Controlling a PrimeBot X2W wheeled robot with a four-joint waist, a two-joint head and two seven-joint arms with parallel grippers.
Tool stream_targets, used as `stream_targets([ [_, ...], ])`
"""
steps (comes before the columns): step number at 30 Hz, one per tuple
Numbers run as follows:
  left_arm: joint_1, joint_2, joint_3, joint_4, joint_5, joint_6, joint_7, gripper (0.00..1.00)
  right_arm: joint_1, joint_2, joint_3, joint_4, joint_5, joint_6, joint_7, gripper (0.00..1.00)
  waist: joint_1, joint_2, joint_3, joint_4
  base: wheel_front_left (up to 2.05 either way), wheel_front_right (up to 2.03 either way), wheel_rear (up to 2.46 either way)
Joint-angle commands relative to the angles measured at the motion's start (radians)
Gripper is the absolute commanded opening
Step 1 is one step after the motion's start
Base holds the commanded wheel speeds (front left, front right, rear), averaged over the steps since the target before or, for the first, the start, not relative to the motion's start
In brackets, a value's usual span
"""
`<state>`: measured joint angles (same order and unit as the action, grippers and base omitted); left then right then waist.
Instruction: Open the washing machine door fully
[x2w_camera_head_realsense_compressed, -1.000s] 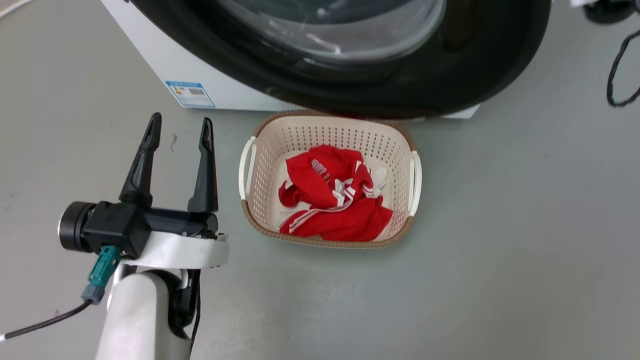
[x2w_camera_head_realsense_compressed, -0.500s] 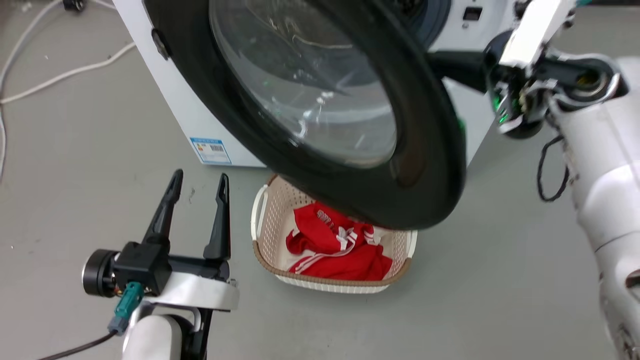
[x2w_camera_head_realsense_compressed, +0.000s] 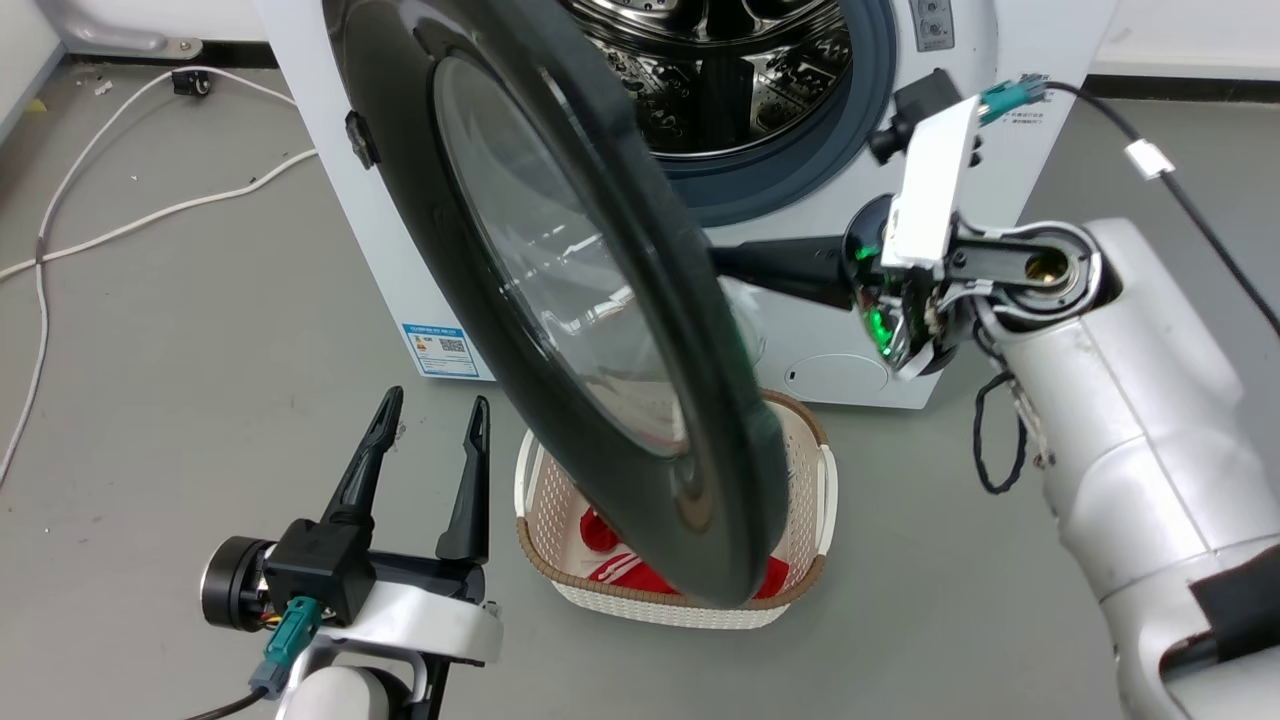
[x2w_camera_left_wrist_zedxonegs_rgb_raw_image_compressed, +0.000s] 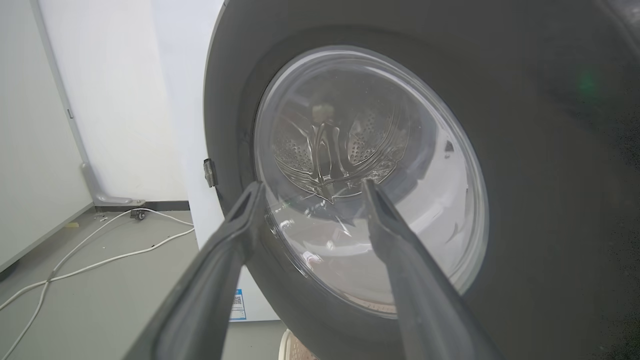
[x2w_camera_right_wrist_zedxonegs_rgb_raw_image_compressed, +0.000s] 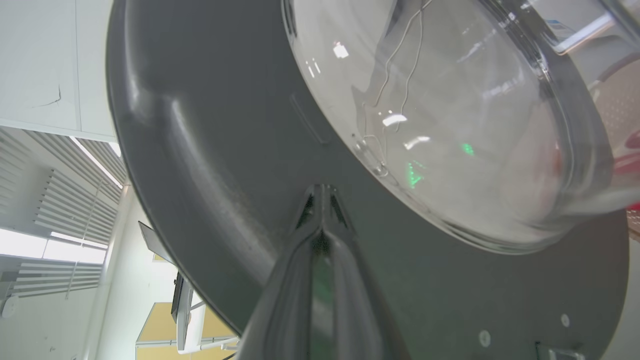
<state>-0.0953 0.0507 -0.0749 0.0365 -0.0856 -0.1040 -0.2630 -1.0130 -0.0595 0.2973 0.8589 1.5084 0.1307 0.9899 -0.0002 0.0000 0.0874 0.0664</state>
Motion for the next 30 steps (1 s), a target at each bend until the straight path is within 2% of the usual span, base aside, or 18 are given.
stream_targets([
  [1,0.009,-0.001,-0.004,0.002,-0.007,0.006,-0.003,1.0,0.034,0.013,0.021,-0.027,0.018,0.0,0.016,0.0,0.0002,0.0,-0.004,-0.001,0.0,0.0,0.0],
  [5,0.011,-0.001,-0.009,0.007,-0.013,0.006,-0.003,1.0,0.096,0.016,0.123,-0.12,0.107,0.0,0.026,0.0,0.0002,0.0,-0.012,0.001,0.0,0.0,0.0],
  [12,0.011,-0.001,-0.011,0.005,-0.017,0.009,-0.003,1.0,0.164,0.011,0.274,-0.221,0.223,0.0,-0.052,0.0,0.0002,0.0,-0.015,-0.006,0.0,0.0,0.0],
  [15,0.013,-0.001,-0.008,0.002,-0.019,0.012,-0.003,1.0,0.186,0.011,0.278,-0.239,0.251,0.0,-0.121,0.0,0.0002,0.0,-0.014,-0.011,0.0,0.0,0.0],
  [20,0.024,-0.001,-0.001,-0.003,-0.019,0.015,-0.003,1.0,0.258,0.009,0.187,-0.299,0.271,0.0,-0.332,0.0,0.0002,0.0,-0.019,-0.025,0.0,0.0,0.0],
  [21,0.028,-0.001,0.002,-0.004,-0.018,0.016,-0.003,1.0,0.278,0.006,0.164,-0.32,0.266,0.0,-0.383,0.11,0.0002,0.0,-0.022,-0.03,0.0,0.0,0.0],
  [23,0.035,-0.001,0.006,-0.007,-0.016,0.017,-0.003,1.0,0.329,-0.001,0.11,-0.357,0.261,0.0,-0.492,0.59,0.0002,0.0,-0.027,-0.038,0.0,0.0,0.0],
  [24,0.037,-0.001,0.009,-0.007,-0.015,0.017,-0.003,1.0,0.354,-0.006,0.09,-0.375,0.249,0.0,-0.542,1.0,0.0002,0.0,-0.028,-0.043,0.0,0.0,0.0],
  [30,0.059,-0.001,0.021,-0.006,-0.01,0.018,-0.003,1.0,0.531,-0.046,0.0,-0.484,0.131,0.0,-0.85,1.0,0.0002,0.0,-0.045,-0.061,0.0,0.0,0.0],
])
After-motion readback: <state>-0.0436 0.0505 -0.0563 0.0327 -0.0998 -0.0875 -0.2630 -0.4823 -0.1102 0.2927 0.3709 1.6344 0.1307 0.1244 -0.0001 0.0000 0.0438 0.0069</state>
